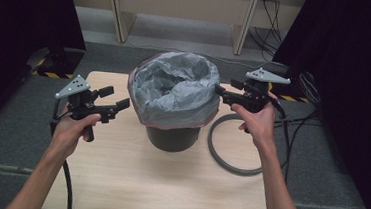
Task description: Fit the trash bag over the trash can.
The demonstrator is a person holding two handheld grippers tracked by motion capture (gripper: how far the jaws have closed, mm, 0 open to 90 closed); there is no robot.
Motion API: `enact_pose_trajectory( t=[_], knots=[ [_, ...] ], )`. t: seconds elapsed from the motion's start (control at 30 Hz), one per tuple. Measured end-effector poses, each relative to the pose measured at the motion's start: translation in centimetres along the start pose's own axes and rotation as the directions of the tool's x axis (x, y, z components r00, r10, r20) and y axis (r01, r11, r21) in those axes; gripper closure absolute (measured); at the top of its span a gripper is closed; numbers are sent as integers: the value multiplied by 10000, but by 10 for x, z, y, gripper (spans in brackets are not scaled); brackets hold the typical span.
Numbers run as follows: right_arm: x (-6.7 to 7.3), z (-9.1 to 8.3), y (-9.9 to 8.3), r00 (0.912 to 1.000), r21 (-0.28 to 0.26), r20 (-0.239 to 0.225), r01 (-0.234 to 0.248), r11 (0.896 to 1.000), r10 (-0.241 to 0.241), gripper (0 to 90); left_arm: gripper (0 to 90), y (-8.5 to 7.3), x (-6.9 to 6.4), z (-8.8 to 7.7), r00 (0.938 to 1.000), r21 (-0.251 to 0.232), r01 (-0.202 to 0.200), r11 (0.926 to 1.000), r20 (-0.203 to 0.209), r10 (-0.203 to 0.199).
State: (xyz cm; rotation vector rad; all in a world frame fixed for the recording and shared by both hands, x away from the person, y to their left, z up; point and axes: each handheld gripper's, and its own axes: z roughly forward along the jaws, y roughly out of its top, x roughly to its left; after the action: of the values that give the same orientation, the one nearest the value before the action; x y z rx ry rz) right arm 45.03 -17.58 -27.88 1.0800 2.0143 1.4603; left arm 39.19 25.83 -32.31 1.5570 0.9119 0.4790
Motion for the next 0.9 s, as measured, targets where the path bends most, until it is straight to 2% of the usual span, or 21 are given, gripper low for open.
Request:
enact_pose_trajectory(
  t=[0.1, 0.17, 0.23, 0.3, 0.4, 0.53, 0.63, 0.73, 0.8, 0.9],
  knots=[
    [6, 1, -3, 9997, 182, -239, 30, 9998, -25, 335, 174, 4, 3, 1, 9999, -22, 132, 9999, -103, -132],
    [6, 6, -5, 10000, 312, -1, 87, 9995, -87, 343, 170, 7, 5, 2, 9996, -97, 254, 9996, -139, -255],
    [0, 16, -4, 9996, 270, 73, -289, 9992, 287, 353, 162, 10, 7, 3, 9992, -165, 328, 9993, -208, -331],
    [-2, 19, -3, 9994, 255, 194, -298, 9992, 294, 359, 162, 15, 8, 4, 9991, -194, 343, 9992, -252, -348],
    [-11, 34, 1, 9984, 241, 446, -367, 9990, 356, 362, 161, 20, 10, 7, 9989, -199, 388, 9991, -267, -393],
    [-18, 44, 4, 9974, 146, 620, -384, 9992, 375, 363, 161, 27, 10, 13, 9984, -251, 480, 9985, -295, -487],
    [-23, 50, 7, 9976, 99, 632, -279, 9996, 272, 357, 160, 31, 8, 17, 9989, -225, 402, 9989, -251, -407],
    [-23, 43, 10, 9978, -250, 543, -363, 9990, 377, 348, 161, 35, 6, 19, 9992, -147, 338, 9993, -199, -341],
    [-18, 31, 12, 9983, -478, 325, -460, 9978, 475, 343, 160, 38, 6, 20, 9992, -186, 345, 9992, -201, -349],
    [-12, 24, 10, 9988, -362, 244, -414, 9985, 423, 336, 160, 43, 5, 23, 9992, -199, 329, 9993, -225, -334]
  ],
)
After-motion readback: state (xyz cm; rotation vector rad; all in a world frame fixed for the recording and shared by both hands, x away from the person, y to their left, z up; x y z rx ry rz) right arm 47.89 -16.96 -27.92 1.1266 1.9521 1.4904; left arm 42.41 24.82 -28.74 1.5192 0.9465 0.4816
